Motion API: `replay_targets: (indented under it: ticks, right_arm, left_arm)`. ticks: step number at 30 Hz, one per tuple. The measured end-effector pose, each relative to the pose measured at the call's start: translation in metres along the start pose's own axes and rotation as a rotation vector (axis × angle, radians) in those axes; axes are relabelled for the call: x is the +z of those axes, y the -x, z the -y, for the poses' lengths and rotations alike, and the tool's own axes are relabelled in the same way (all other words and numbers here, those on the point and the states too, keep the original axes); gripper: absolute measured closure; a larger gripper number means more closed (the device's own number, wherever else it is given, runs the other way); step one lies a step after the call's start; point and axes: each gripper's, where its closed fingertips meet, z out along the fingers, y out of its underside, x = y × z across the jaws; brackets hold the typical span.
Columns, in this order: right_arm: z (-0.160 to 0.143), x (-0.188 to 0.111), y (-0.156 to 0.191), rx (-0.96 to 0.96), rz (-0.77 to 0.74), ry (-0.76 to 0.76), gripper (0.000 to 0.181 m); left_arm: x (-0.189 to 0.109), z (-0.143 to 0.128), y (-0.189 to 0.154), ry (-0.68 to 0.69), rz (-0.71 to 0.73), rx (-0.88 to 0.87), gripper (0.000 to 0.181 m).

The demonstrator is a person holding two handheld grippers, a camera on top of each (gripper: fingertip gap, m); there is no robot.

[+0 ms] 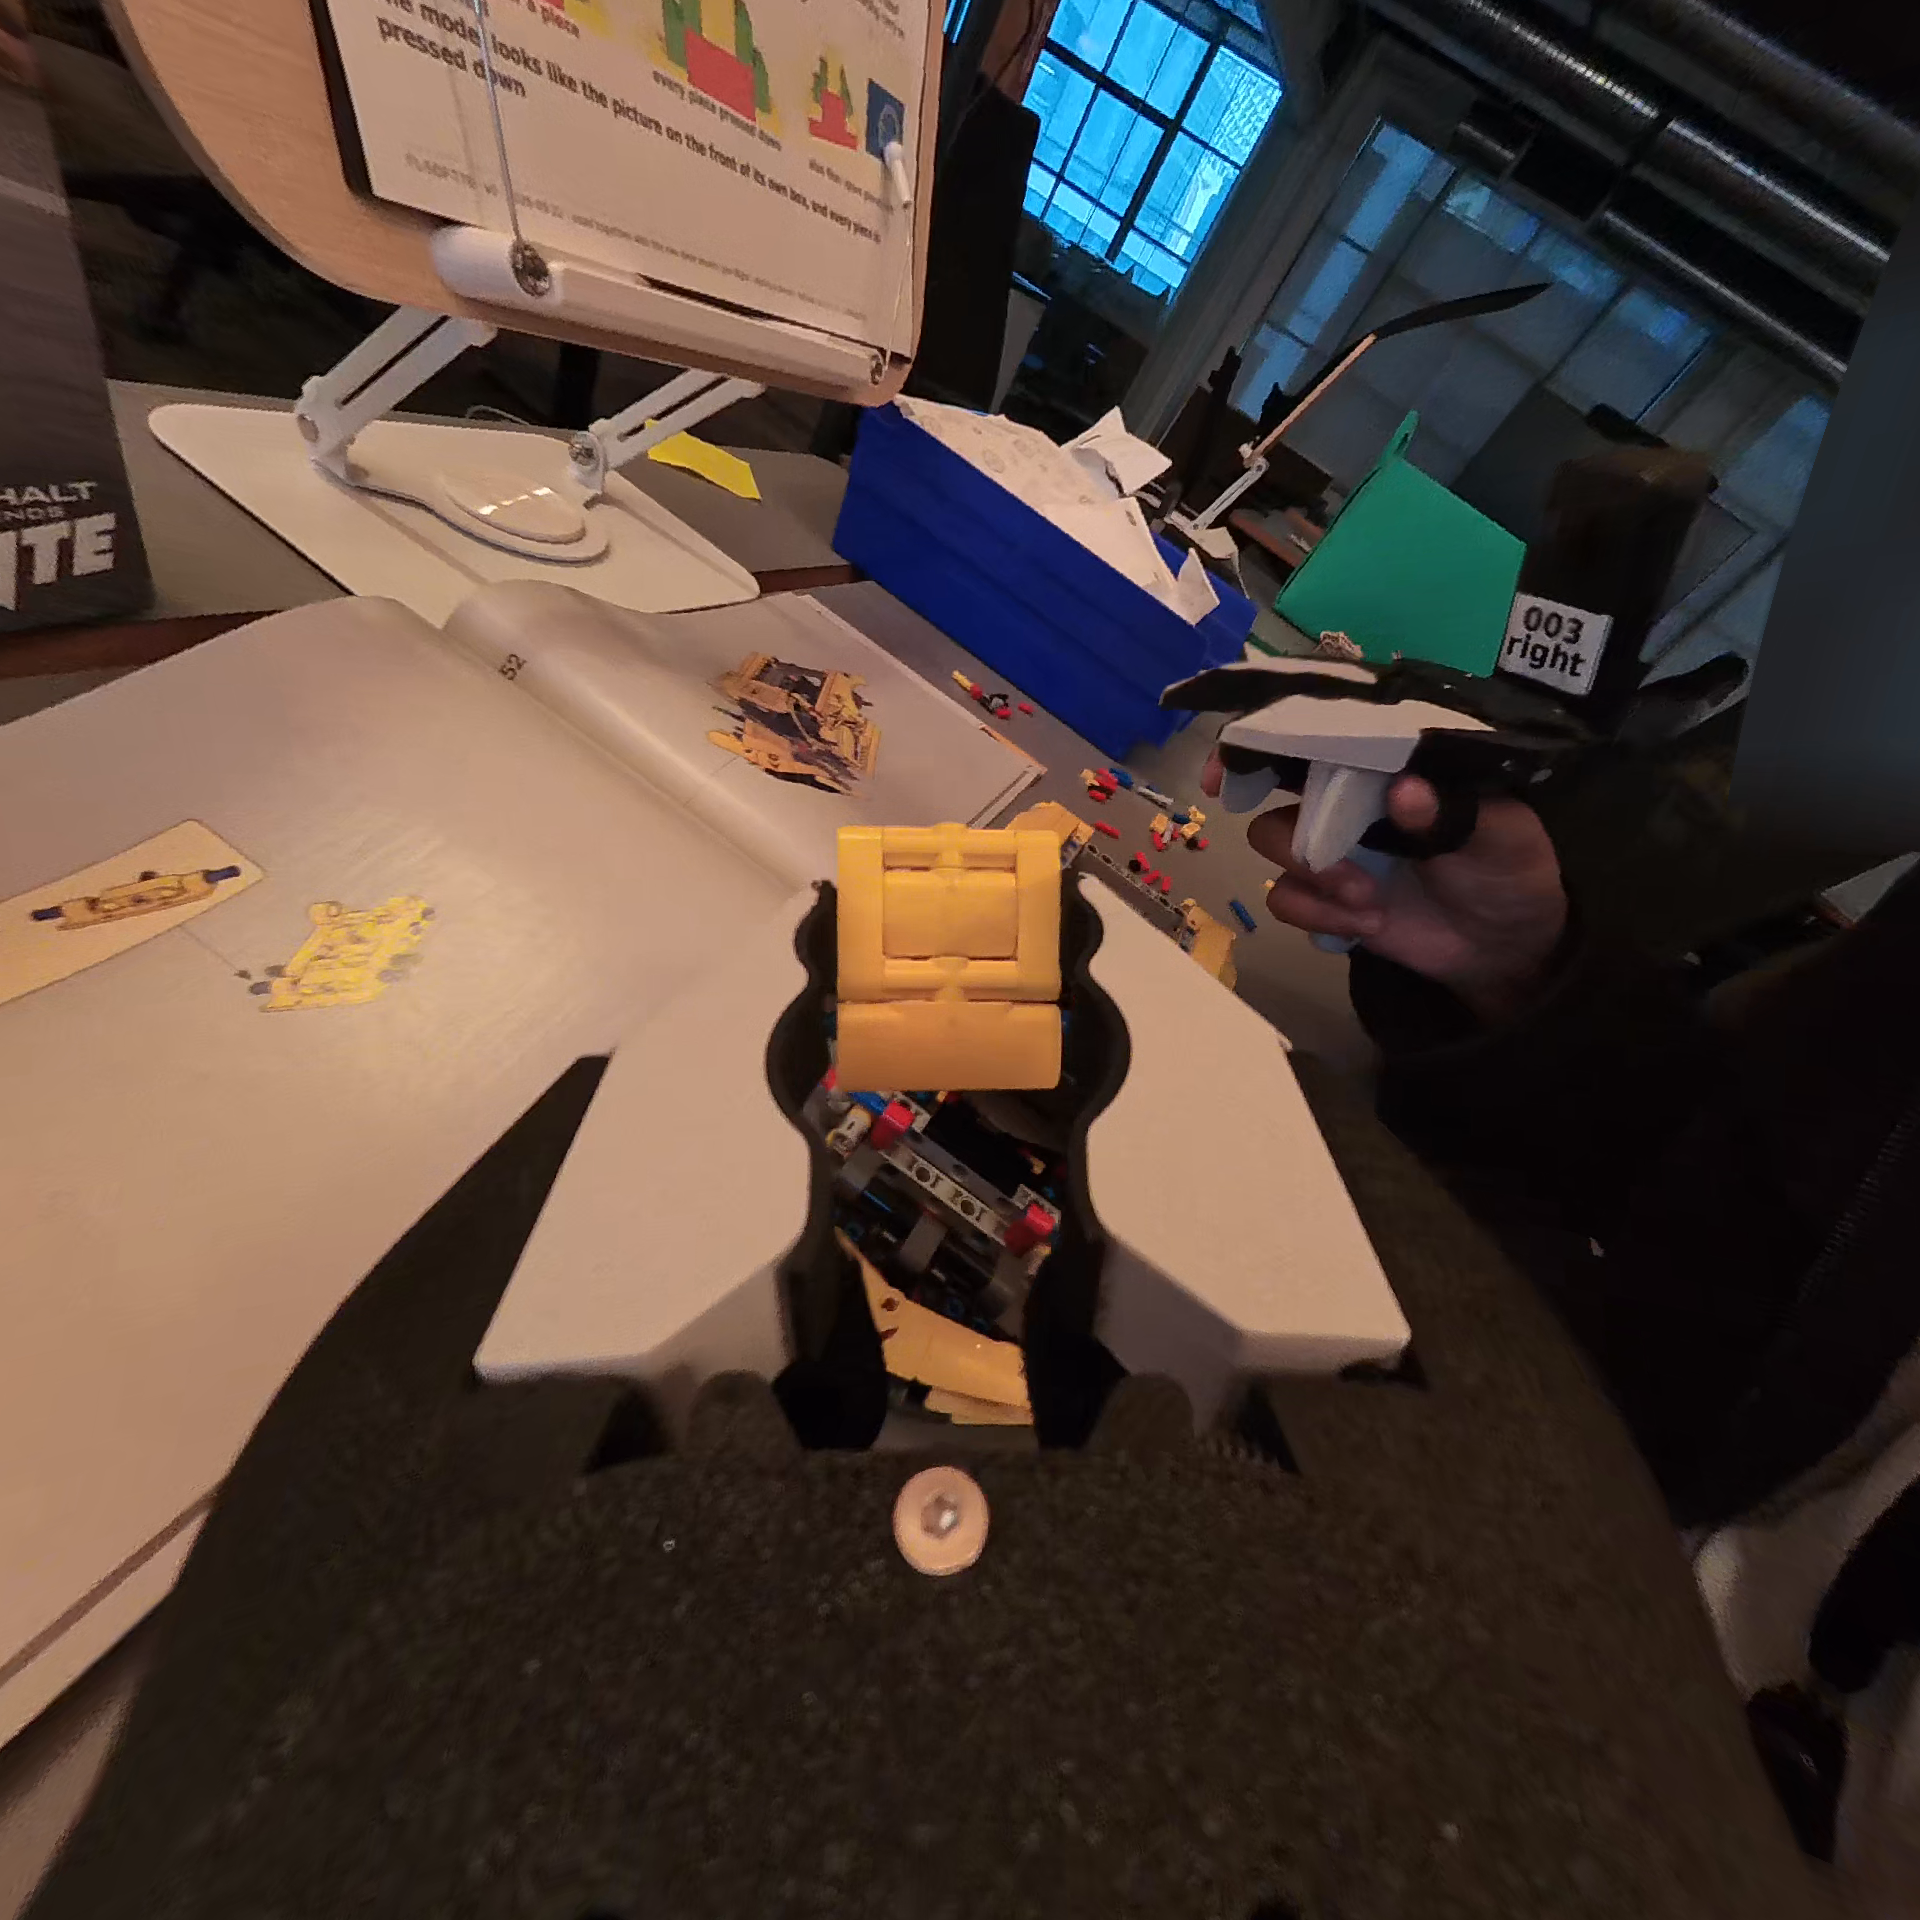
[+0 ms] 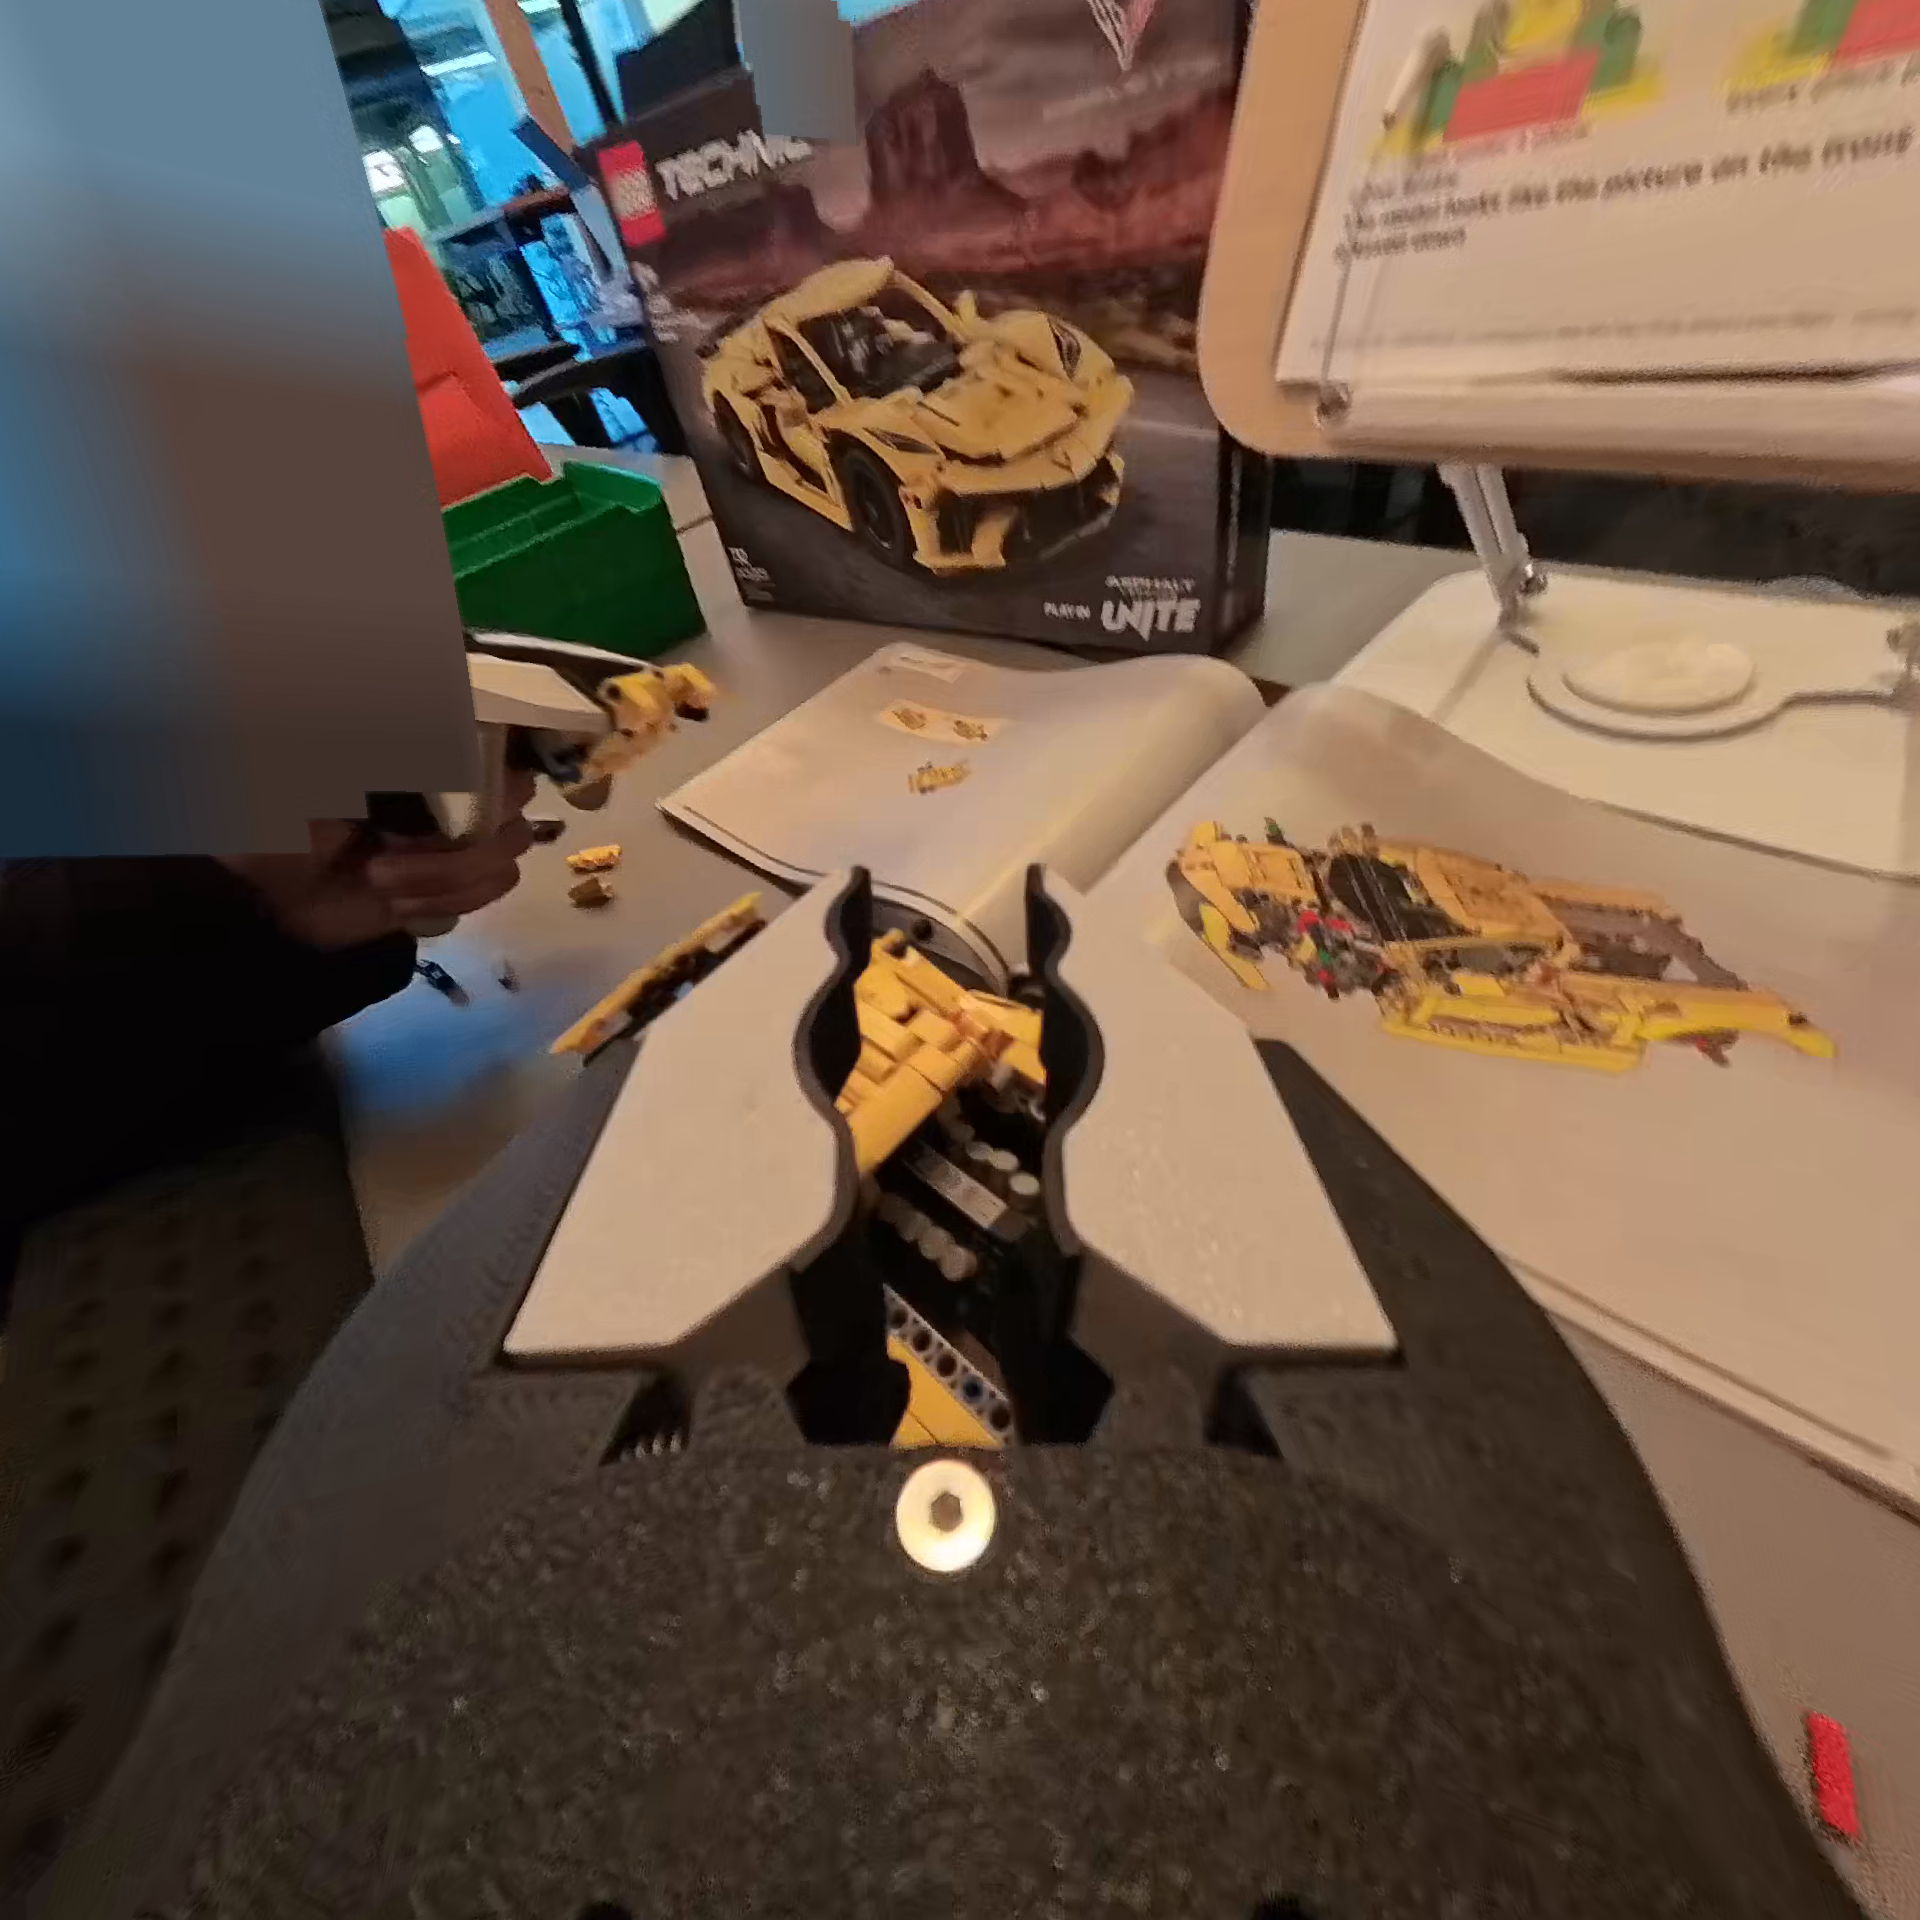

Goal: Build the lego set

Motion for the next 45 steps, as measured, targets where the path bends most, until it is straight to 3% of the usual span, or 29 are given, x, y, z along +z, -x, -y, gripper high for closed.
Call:
replay_targets:
  ticks: [8,26,30,35,41,45]
  right_arm:
    - [-0.011,-0.003,-0.027,0.195,0.020,0.036,0.155]
    - [-0.014,0.001,-0.023,0.128,0.037,0.048,0.156]
    - [-0.011,0.000,-0.022,0.035,0.001,0.041,0.155]
    - [-0.009,0.000,-0.016,0.009,0.010,0.038,0.156]
    - [-0.014,0.004,-0.013,-0.011,0.016,0.062,0.157]
    - [-0.016,0.005,-0.011,-0.015,0.026,0.070,0.158]
  left_arm:
    - [-0.002,-0.006,0.013,0.017,0.003,-0.077,0.139]
    - [-0.001,-0.016,0.013,0.096,0.020,-0.001,0.139]
    - [0.001,-0.034,0.000,0.220,0.008,0.165,0.139]
    - [0.000,-0.092,0.011,0.592,0.068,0.506,0.139]
    - [0.004,-0.090,-0.021,0.662,-0.083,0.602,0.139]
    - [0.002,-0.101,-0.011,0.821,-0.085,0.686,0.139]
